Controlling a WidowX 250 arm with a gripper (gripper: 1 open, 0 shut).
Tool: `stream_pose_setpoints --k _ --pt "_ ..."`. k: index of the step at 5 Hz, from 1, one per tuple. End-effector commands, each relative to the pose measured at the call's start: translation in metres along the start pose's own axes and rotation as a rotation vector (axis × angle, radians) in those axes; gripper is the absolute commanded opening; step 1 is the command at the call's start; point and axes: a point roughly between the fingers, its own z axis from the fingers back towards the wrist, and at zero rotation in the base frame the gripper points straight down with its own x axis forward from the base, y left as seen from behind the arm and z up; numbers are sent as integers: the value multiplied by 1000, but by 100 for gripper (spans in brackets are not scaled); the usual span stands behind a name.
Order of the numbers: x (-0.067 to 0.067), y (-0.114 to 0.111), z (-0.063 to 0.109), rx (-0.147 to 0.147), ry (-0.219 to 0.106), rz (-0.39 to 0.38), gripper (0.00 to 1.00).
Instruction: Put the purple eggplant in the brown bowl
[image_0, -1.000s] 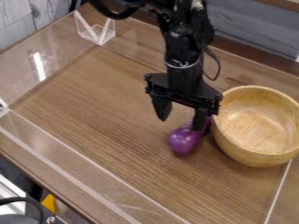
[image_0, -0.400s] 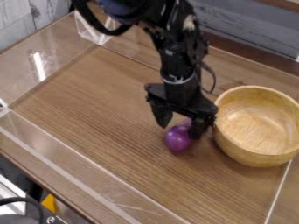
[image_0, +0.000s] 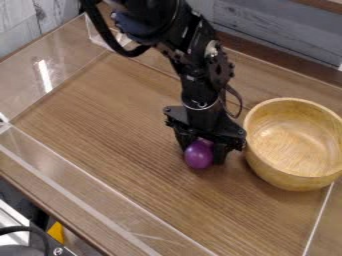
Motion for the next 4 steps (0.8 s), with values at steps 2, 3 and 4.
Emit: stream_pose_setpoints --k 2,3,4 --pt "3 -7 2 2 -12 32 100" --pt "7 -6 3 6 -10 51 100" --pt "3 -8 16 8 -9 79 0"
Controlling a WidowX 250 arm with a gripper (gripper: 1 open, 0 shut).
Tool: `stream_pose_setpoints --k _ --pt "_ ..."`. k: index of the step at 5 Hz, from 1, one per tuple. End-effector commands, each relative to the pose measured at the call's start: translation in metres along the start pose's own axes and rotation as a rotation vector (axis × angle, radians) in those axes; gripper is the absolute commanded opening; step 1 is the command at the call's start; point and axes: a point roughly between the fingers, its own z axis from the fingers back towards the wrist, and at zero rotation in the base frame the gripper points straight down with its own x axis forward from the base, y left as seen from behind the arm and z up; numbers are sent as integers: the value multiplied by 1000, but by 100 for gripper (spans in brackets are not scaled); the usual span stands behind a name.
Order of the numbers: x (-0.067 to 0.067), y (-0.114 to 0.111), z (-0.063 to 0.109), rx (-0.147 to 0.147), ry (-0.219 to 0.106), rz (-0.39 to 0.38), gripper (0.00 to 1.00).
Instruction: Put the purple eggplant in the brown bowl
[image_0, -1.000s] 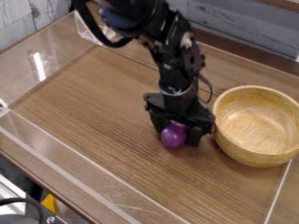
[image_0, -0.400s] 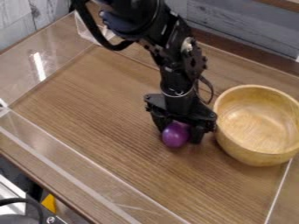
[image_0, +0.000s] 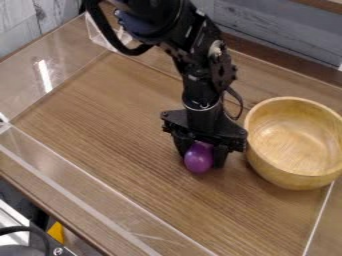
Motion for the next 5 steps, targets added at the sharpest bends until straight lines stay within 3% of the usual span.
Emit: stream_pose_setpoints --k 1,2,3,5 --pt "12 -3 26 -28 -32 -48 0" --pt "20 -10 48 -54 -20 -86 0" --pt "21 -21 58 -66 -14 -57 0" --pt "20 -38 59 -92 11 -78 0"
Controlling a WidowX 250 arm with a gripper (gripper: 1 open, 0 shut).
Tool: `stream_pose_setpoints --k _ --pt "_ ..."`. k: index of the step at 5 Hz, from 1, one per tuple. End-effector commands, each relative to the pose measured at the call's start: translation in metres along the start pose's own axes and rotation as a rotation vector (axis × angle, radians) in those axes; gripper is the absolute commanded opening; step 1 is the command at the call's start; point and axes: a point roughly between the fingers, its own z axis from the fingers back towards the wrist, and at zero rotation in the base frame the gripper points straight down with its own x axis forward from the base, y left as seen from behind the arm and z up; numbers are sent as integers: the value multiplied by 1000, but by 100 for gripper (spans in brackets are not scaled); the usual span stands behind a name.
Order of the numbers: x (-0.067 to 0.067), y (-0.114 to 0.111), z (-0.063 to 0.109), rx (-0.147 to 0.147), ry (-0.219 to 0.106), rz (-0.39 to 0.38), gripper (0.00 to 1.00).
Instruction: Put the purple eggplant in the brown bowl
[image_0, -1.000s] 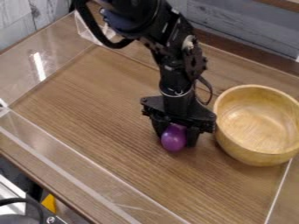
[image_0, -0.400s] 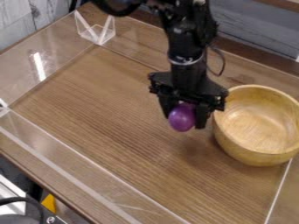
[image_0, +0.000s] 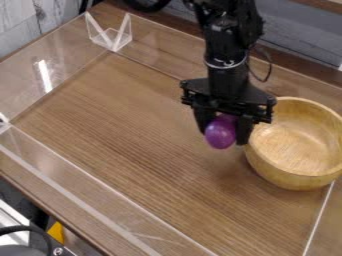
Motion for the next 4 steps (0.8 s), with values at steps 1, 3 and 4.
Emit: stream_pose_setpoints --k 1,3,4 --pt "12 -13 14 -34 -47 -51 0" --pt "25 -43 9 -62 -26 -198 0" --pt "30 -45 9 -63 -33 -197 0"
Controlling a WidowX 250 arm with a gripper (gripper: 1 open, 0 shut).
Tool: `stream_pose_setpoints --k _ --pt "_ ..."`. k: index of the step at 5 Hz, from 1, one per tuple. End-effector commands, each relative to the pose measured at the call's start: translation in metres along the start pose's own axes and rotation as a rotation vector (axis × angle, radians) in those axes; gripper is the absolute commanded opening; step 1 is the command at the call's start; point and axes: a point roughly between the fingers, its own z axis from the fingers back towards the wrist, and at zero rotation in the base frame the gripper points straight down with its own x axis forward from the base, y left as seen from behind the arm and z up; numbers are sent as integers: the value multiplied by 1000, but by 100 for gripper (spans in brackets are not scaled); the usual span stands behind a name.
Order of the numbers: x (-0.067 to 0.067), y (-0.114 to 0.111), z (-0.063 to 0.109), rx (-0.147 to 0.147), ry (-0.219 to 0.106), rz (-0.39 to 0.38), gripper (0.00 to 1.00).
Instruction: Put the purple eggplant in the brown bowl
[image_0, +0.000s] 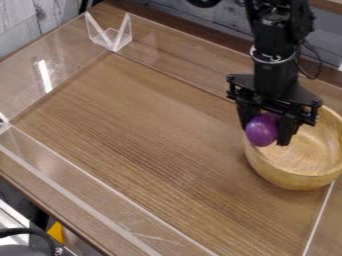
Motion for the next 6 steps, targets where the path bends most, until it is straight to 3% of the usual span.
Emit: stream_pose_setpoints --k 1,4,6 --pt "14 1 15 -8 -62 7 0" --pt "31 11 2 -4 -74 57 0" --pt "39 -6 10 -9 -61 15 0"
